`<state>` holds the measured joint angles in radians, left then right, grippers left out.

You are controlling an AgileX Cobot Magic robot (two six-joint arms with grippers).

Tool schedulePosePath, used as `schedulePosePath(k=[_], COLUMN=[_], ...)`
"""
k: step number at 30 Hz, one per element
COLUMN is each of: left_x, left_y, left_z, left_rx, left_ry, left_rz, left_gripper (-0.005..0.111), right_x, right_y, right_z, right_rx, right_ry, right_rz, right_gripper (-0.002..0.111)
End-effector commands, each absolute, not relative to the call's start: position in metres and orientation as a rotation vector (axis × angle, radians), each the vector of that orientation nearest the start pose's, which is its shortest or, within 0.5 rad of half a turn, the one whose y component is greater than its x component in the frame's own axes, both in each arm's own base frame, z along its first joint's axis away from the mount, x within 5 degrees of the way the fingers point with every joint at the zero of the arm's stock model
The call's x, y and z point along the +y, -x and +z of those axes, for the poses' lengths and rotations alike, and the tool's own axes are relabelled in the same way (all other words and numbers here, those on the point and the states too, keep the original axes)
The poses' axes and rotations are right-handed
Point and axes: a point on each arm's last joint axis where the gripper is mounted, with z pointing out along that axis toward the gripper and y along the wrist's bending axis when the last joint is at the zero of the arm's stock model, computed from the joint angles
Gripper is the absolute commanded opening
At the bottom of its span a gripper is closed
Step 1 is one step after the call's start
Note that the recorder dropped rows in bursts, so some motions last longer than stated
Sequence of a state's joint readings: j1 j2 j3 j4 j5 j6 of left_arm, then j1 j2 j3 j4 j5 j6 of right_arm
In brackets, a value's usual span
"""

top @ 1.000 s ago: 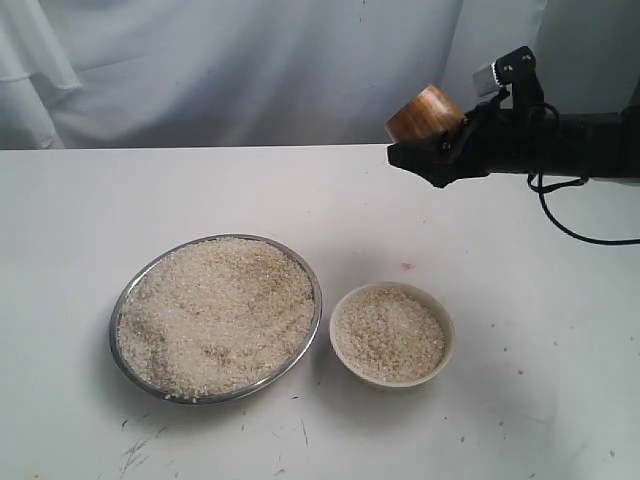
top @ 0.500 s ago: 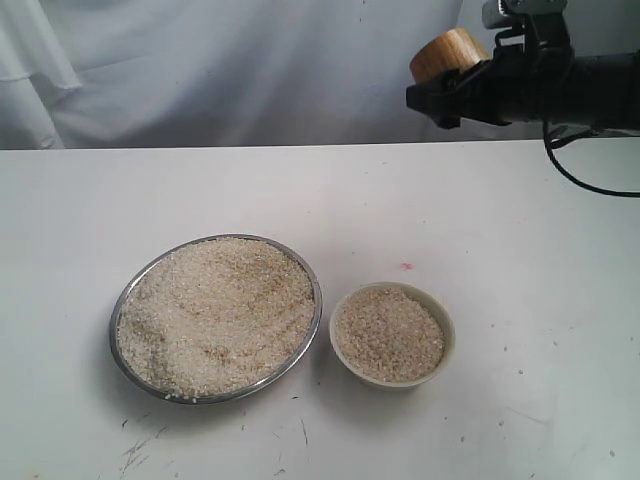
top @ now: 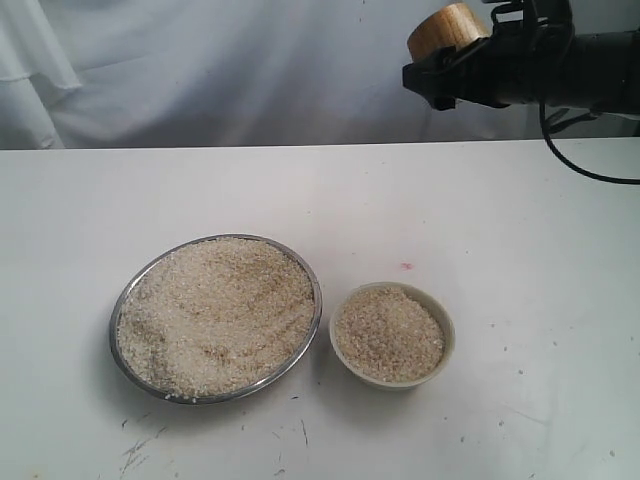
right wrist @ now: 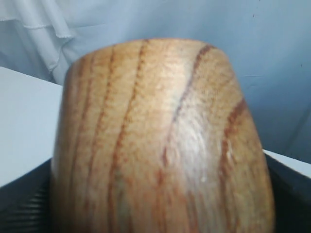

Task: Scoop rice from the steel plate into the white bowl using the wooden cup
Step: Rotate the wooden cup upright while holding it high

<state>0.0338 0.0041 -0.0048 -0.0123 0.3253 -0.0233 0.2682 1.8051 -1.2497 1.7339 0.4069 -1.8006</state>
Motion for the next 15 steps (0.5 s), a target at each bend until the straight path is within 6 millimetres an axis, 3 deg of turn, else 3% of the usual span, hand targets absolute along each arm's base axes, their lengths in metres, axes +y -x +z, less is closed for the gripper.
schedulePosePath(k=[1, 9, 15], left_x=[0.0013, 0.0013, 0.0013], left_y=[-0.054, -0.054, -0.054], left_z=[0.1844, 0.1844, 0.1844], left_rx=[1.801, 1.801, 1.801], left_ry=[0.057, 0.057, 0.057], left_rz=[-0.006, -0.006, -0.006], left_gripper=[0.0, 0.0, 0.0], right_x=[0.1505, 0.1482, 0.1533], right_y=[-0.3857, -0.3844, -0.3851], right_z=[0.2707, 0.2626, 0.2655], right_rx=[1.868, 2.039, 2.035], right_ry=[0.563, 0.422, 0.545], right_rz=[0.608, 0.612, 0.456], right_gripper=[0.0, 0.0, 0.0])
